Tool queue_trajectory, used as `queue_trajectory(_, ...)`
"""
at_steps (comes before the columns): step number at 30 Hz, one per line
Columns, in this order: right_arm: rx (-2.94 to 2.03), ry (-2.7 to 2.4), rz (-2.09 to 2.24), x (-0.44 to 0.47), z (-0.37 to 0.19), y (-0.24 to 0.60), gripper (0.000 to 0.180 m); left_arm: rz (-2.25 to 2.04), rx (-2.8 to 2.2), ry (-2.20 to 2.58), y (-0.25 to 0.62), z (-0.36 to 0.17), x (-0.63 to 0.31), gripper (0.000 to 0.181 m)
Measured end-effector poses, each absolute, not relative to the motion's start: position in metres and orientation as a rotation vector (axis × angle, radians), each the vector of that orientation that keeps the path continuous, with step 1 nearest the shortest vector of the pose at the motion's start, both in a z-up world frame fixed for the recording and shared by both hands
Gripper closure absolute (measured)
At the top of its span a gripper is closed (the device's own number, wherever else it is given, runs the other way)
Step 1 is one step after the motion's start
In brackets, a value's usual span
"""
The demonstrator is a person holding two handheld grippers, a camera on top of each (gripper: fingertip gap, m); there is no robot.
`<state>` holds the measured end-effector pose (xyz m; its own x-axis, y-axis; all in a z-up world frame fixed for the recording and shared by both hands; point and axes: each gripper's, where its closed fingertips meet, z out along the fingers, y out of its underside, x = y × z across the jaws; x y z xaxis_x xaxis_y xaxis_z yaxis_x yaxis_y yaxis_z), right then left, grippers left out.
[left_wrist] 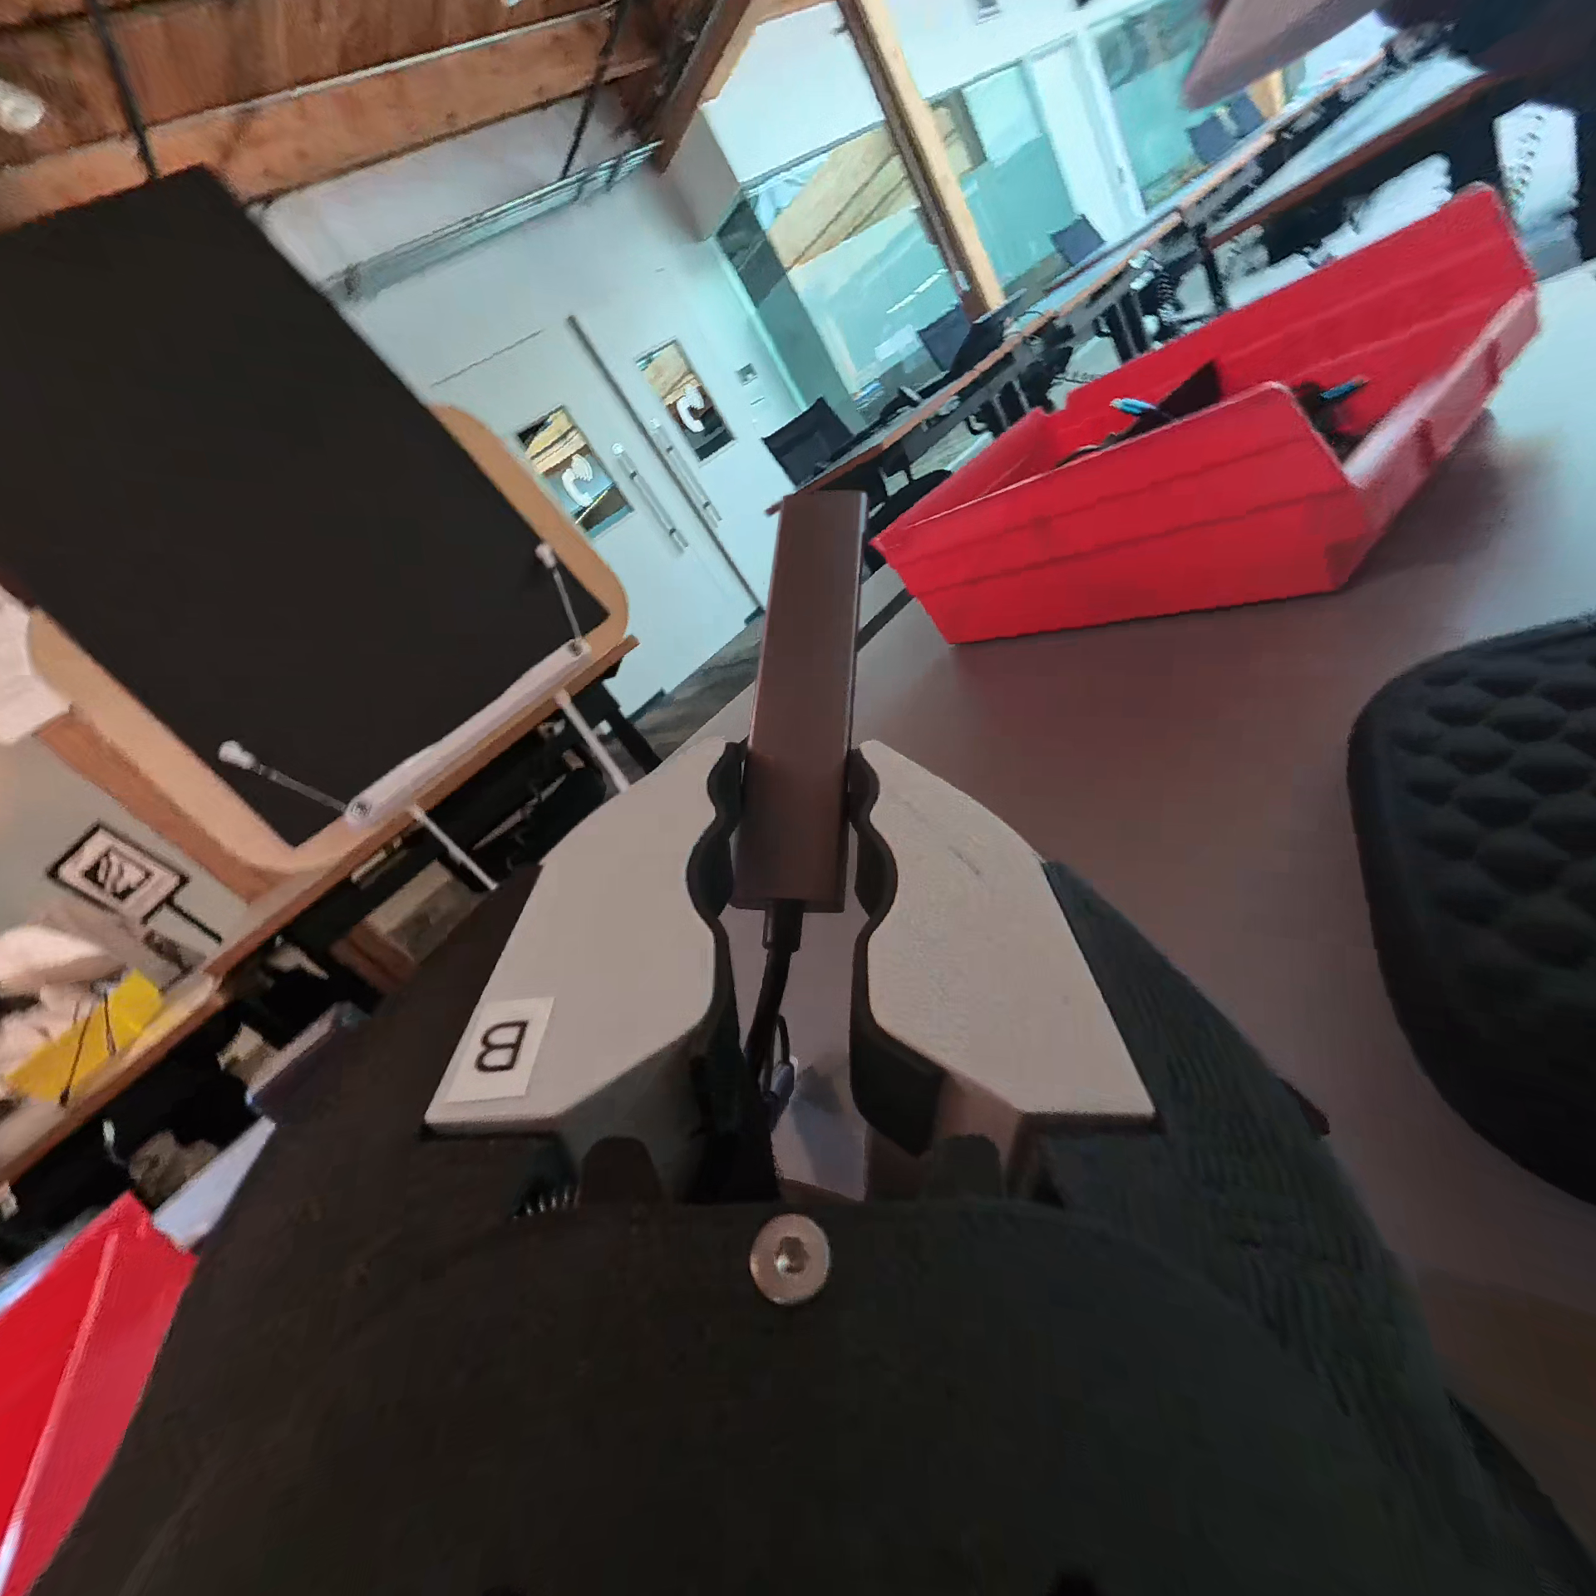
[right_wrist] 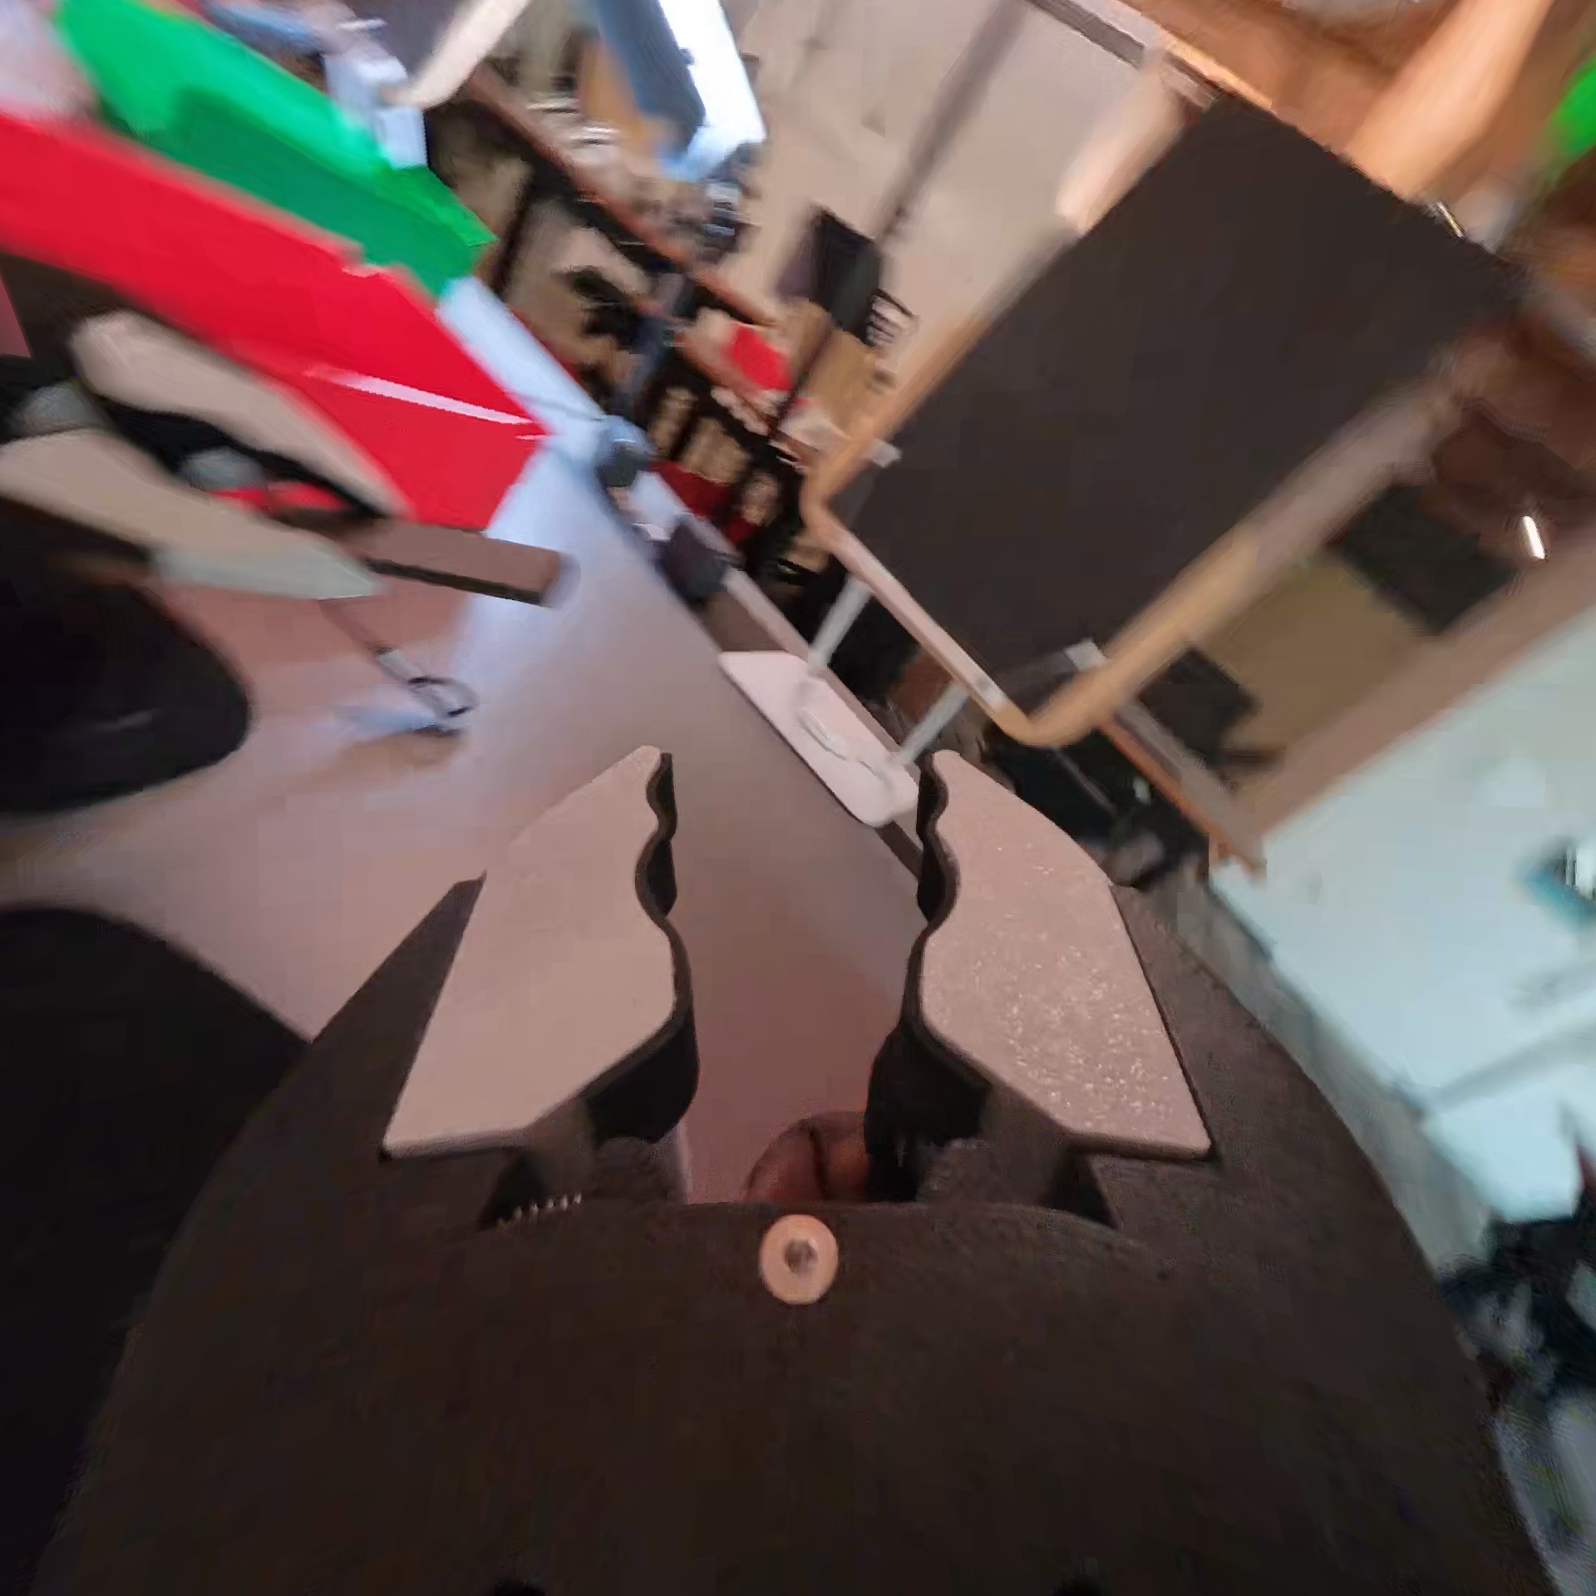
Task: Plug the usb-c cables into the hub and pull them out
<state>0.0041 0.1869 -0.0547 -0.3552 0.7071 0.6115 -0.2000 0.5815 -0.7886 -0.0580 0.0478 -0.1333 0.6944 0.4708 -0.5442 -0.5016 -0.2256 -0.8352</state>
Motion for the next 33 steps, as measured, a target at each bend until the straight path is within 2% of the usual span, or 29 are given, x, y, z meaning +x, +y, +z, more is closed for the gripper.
queue_trajectory(5,-0.016,-1.950,0.686,0.008,-0.113,0.101,0.133,1.019,-1.611,0.344,0.066,-0.150,-0.032,0.157)
queue_trajectory(11,0.047,-2.062,0.338,-0.017,-0.166,0.094,0.131,1.035,-1.602,0.536,0.075,-0.160,-0.013,0.156)
queue_trajectory(13,0.069,-2.040,0.279,-0.022,-0.171,0.095,0.138,1.016,-1.583,0.569,0.076,-0.160,-0.007,0.156)
queue_trajectory(14,0.080,-2.001,0.249,-0.026,-0.169,0.096,0.156,1.028,-1.581,0.566,0.076,-0.160,-0.008,0.156)
queue_trajectory(15,0.093,-1.968,0.232,-0.028,-0.165,0.097,0.158,1.067,-1.549,0.543,0.075,-0.155,-0.011,0.155)
queue_trajectory(18,-0.012,-1.851,0.272,-0.035,-0.140,0.106,0.160,1.169,-1.230,0.373,0.055,-0.106,-0.012,0.134)
queue_trajectory(23,-0.257,-1.596,0.395,-0.037,-0.083,0.143,0.160,0.876,-0.983,0.054,0.014,-0.065,-0.025,0.097)
queue_trajectory(28,-0.550,-1.312,0.494,-0.024,-0.027,0.211,0.160,0.690,-0.960,-0.114,0.002,-0.063,-0.049,0.075)
queue_trajectory(33,-0.760,-1.158,0.493,-0.003,0.004,0.290,0.160,0.639,-1.073,-0.167,0.013,-0.077,-0.063,0.067)
